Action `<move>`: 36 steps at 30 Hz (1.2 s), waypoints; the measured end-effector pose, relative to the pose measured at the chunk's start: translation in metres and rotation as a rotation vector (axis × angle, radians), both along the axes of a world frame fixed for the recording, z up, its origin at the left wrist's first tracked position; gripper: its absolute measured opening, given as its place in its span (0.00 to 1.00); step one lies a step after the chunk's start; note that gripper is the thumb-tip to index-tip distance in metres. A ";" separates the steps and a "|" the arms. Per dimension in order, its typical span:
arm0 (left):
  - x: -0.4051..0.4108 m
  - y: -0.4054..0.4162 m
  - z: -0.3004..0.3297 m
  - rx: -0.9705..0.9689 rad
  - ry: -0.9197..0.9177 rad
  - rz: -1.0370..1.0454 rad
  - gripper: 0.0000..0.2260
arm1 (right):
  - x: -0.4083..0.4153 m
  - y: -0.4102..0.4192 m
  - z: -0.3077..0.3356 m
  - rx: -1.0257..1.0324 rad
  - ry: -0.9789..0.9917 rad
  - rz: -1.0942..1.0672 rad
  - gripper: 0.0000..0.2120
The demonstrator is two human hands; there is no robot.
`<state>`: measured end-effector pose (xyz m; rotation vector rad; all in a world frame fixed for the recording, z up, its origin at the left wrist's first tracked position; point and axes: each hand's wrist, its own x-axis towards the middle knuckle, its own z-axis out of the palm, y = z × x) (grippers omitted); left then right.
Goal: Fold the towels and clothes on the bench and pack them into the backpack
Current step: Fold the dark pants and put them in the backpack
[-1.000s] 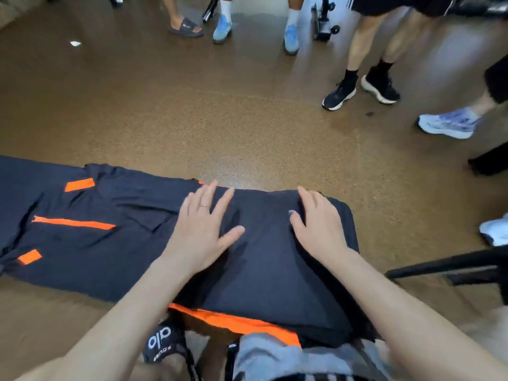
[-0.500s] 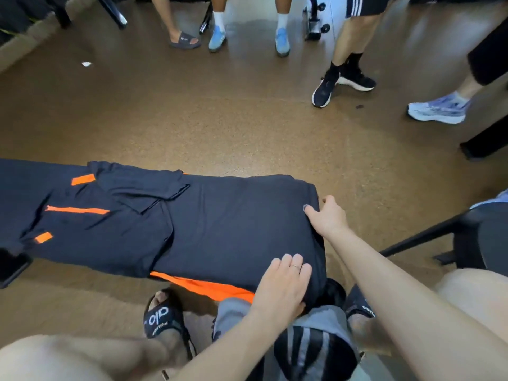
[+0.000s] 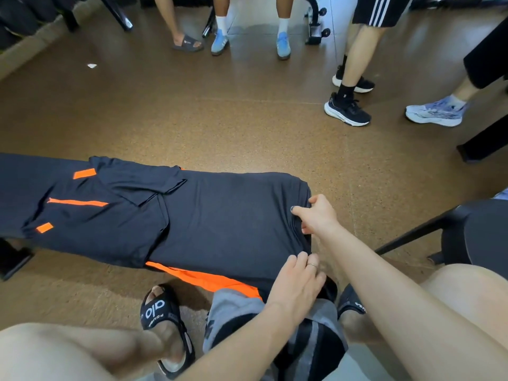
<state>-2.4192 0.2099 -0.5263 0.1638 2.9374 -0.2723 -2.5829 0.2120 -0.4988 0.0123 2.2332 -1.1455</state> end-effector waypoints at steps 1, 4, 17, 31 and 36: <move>0.000 0.000 0.001 0.006 0.002 -0.002 0.11 | 0.000 0.001 0.001 -0.020 -0.012 -0.003 0.24; -0.002 0.000 0.005 0.080 0.000 0.020 0.09 | -0.004 -0.002 0.004 -0.117 -0.119 -0.066 0.27; 0.026 -0.021 0.065 0.570 0.225 0.399 0.20 | -0.032 -0.020 0.008 -0.091 0.035 -0.130 0.20; 0.037 -0.018 0.081 1.045 -0.006 0.725 0.13 | -0.043 -0.037 0.016 -0.164 -0.025 0.106 0.19; 0.040 -0.017 0.089 1.054 0.007 0.735 0.12 | -0.047 -0.044 0.015 -0.143 0.051 -0.003 0.12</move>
